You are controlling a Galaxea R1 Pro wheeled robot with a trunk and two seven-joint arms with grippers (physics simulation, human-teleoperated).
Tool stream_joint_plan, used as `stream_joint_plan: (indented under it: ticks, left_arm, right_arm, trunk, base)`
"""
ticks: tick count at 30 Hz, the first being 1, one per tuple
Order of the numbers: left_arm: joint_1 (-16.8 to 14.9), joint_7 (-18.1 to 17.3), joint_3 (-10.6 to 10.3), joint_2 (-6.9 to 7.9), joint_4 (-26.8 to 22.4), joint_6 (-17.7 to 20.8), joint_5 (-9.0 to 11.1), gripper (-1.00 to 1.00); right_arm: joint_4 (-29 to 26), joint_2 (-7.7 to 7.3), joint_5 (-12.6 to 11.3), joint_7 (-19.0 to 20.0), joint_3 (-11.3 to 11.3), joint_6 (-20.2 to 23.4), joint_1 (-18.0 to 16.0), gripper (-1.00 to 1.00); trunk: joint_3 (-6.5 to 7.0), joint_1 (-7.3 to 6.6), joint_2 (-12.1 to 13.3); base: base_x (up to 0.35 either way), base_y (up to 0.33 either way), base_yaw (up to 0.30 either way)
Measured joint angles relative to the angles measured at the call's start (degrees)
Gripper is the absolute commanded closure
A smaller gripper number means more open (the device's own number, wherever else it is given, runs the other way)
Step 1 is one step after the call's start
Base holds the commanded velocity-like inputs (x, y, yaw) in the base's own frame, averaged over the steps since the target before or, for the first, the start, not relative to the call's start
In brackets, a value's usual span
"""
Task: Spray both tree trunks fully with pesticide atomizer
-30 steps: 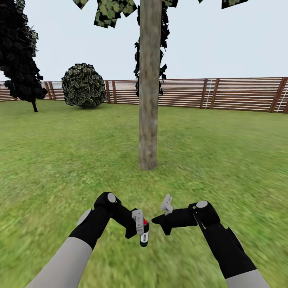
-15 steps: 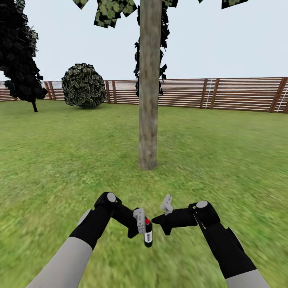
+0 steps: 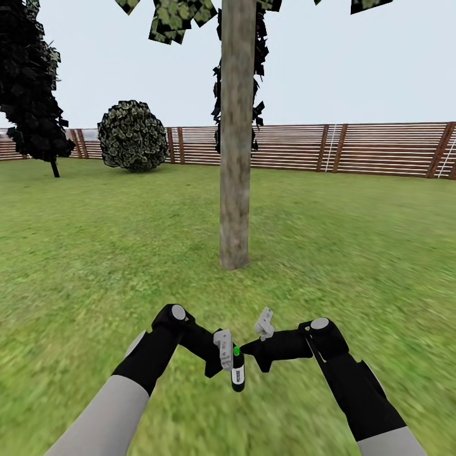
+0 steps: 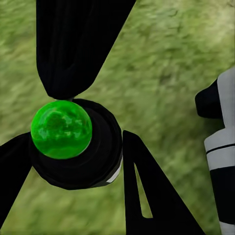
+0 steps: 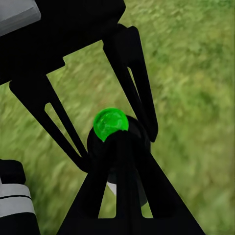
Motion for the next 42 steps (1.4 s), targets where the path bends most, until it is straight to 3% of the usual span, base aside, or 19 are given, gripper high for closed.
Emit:
stream_joint_plan:
  ticks: [6, 10, 17, 20, 22, 24, 27, 28, 29, 32, 33, 34, 36, 39, 41, 42]
  left_arm:
    - [0.01, -0.07, 0.14, 0.37, 0.15, -0.08, -0.35, 1.0]
    - [0.01, -0.06, 0.25, 2.24, 0.31, -0.09, -0.46, 1.0]
    - [0.01, -0.08, 0.36, 7.09, 0.52, 0.07, -0.53, 1.0]
    - [0.01, 0.15, 0.64, 10.27, 0.6, 0.2, -0.47, 1.0]
    - [0.01, 0.52, 2.07, 11.32, 0.61, 0.31, -0.38, 1.0]
    - [0.01, 1.52, 7.67, 11.71, 0.61, 0.4, -0.32, 1.0]
    - [0.01, 5.02, 18.26, 11.4, 0.66, 0.48, -0.29, 1.0]
    - [0.01, 6.48, 21.55, 11.22, 0.79, 0.49, -0.28, 1.0]
    - [0.02, 7.94, 24.53, 11.06, 1.1, 0.51, -0.25, 1.0]
    - [0.02, 12.69, 32.22, 10.82, 2.92, 0.52, -0.18, 1.0]
    - [0.02, 13.68, 33.4, 10.78, 3.26, 0.52, -0.16, 1.0]
    - [0.03, 16.88, 36.45, 10.72, 4.11, 0.5, -0.16, 1.0]
    - [0.08, 23.45, 40.88, 10.65, 5.79, 0.41, -0.07, 1.0]
    - [0.11, 32.35, 44.32, 10.1, 9.45, 0.25, 0.46, 1.0]
    - [0.17, 38.37, 45.3, 9.51, 11.29, 0.17, 2.19, 1.0]
    - [0.28, 43.09, 45.63, 8.95, 11.94, 0.11, 4.09, 1.0]
  right_arm:
    - [0.0, 0.0, 0.0, 0.0, -0.01, 0.0, 0.0, 1.0]
    - [0.0, -0.02, 0.0, 0.0, -0.02, 0.0, 0.0, 1.0]
    - [0.03, -0.14, 0.0, 0.0, -0.08, 0.07, 0.0, 1.0]
    - [0.08, -0.31, 0.0, 0.0, -0.18, 0.08, 0.0, 1.0]
    - [0.08, -0.41, 0.04, -0.05, -0.34, 0.09, 0.0, 1.0]
    - [0.3, -0.53, 0.12, -0.2, -0.55, 0.09, 0.03, 1.0]
    - [0.58, -0.73, 0.24, -0.61, -1.65, 0.08, 0.17, 1.0]
    - [0.87, -0.83, 0.31, -0.82, -3.25, 0.06, 0.26, 1.0]
    - [1.56, -1.11, 0.38, -1.29, -5.89, 0.03, 0.35, -1.0]
    - [4.99, -1.86, 0.55, -4.76, -19.16, -0.03, 0.48, -1.0]
    - [5.48, -1.9, 0.51, -5.51, -21.9, 0.03, 0.49, -1.0]
    - [6.5, -2.04, 0.89, -7.65, -28.18, -0.09, 0.5, -1.0]
    - [7.28, -2.16, 1.99, -9.99, -38.18, -0.11, 0.62, -1.0]
    - [7.55, -2.16, 4.26, -11.23, -47.28, -1.7, 0.77, -1.0]
    - [7.61, -2.05, 6.43, -12.81, -51.7, -6.53, 0.78, -1.0]
    - [7.63, -1.82, 7.53, -14.75, -54.64, -11.34, 0.78, -1.0]
  trunk:
    - [0.0, 0.0, 0.0]
    - [0.0, 0.0, 0.0]
    - [0.0, 0.0, 0.0]
    - [0.0, 0.0, 0.0]
    - [0.0, 0.0, 0.0]
    - [0.0, 0.0, 0.0]
    - [0.0, 0.0, 0.0]
    - [0.0, 0.0, 0.0]
    - [0.0, 0.0, 0.0]
    - [0.0, 0.0, 0.0]
    - [0.0, 0.0, 0.0]
    - [0.0, 0.0, 0.0]
    - [-0.01, 0.0, 0.0]
    - [-0.01, 0.0, 0.0]
    - [0.0, 0.0, 0.0]
    - [0.0, 0.0, 0.0]
  base:
    - [0.0, 0.0, 0.0]
    - [0.0, 0.0, 0.0]
    - [0.0, 0.0, 0.0]
    - [0.0, 0.0, 0.0]
    - [0.0, 0.0, 0.0]
    - [0.0, 0.0, 0.0]
    - [0.0, 0.0, 0.0]
    - [0.0, 0.0, 0.0]
    - [0.0, 0.0, 0.0]
    - [0.0, 0.0, 0.0]
    - [0.0, 0.0, 0.0]
    - [0.0, 0.0, 0.0]
    - [0.0, 0.0, 0.0]
    - [0.0, 0.0, 0.0]
    - [0.0, 0.0, 0.0]
    - [0.0, 0.0, 0.0]
